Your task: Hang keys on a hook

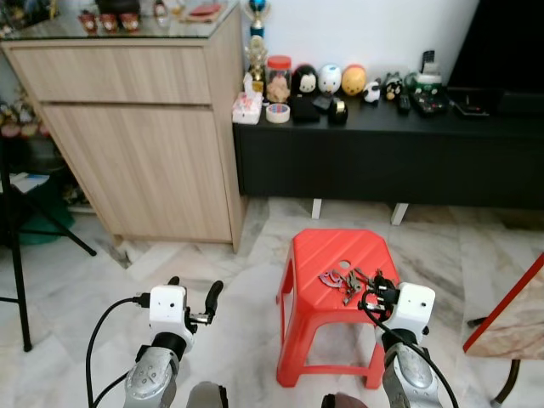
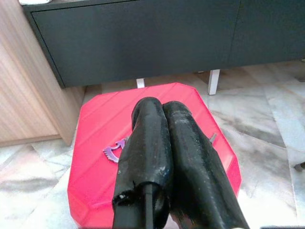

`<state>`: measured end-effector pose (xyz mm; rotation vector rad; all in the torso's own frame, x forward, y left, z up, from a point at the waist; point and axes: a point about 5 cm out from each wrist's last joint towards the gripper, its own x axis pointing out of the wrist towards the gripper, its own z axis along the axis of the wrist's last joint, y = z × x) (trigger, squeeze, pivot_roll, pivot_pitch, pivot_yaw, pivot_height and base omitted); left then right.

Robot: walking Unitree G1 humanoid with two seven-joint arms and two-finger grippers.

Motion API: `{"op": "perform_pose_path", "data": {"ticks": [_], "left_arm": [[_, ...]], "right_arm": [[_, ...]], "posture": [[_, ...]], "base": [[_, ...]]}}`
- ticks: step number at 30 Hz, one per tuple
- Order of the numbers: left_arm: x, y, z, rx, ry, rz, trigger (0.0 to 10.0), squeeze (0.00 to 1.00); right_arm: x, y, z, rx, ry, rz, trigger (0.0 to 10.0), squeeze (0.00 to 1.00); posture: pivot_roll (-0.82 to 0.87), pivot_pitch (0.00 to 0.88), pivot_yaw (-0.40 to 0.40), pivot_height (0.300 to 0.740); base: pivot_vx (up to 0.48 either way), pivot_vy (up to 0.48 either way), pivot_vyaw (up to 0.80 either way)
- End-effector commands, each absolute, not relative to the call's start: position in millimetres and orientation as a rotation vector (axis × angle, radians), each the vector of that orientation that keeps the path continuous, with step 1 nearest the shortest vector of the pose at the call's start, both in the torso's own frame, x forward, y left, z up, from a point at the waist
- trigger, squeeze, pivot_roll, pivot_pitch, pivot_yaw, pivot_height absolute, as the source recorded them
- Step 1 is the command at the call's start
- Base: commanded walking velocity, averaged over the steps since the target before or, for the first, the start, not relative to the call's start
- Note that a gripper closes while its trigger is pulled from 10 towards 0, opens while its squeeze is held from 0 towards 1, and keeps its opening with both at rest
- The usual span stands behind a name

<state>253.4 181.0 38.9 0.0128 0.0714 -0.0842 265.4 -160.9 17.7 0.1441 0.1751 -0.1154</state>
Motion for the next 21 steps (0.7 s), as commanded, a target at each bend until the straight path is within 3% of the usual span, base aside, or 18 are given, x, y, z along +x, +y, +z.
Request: {"op": "perform_pose_path", "data": {"ticks": [1, 21], "left_arm": [[257.9, 178.8, 41.3, 0.014, 0.066, -0.096, 10.0, 0.00], [262.9, 174.8, 43.8, -0.007, 0.058, -0.072, 10.0, 0.00]], "right_arm": [[268.5, -156.5, 17.6, 0.152, 0.184, -0.105, 10.0, 0.00], [270.8, -157.7, 14.6, 0.150, 0.203, -0.111, 10.0, 0.00]], "posture": [[0.08, 0.000, -0.071, 0.634], [0.07, 0.017, -0.082, 0.634]], "base": [[0.337, 0.000, 0.00], [0.360, 0.000, 0.00]]}}
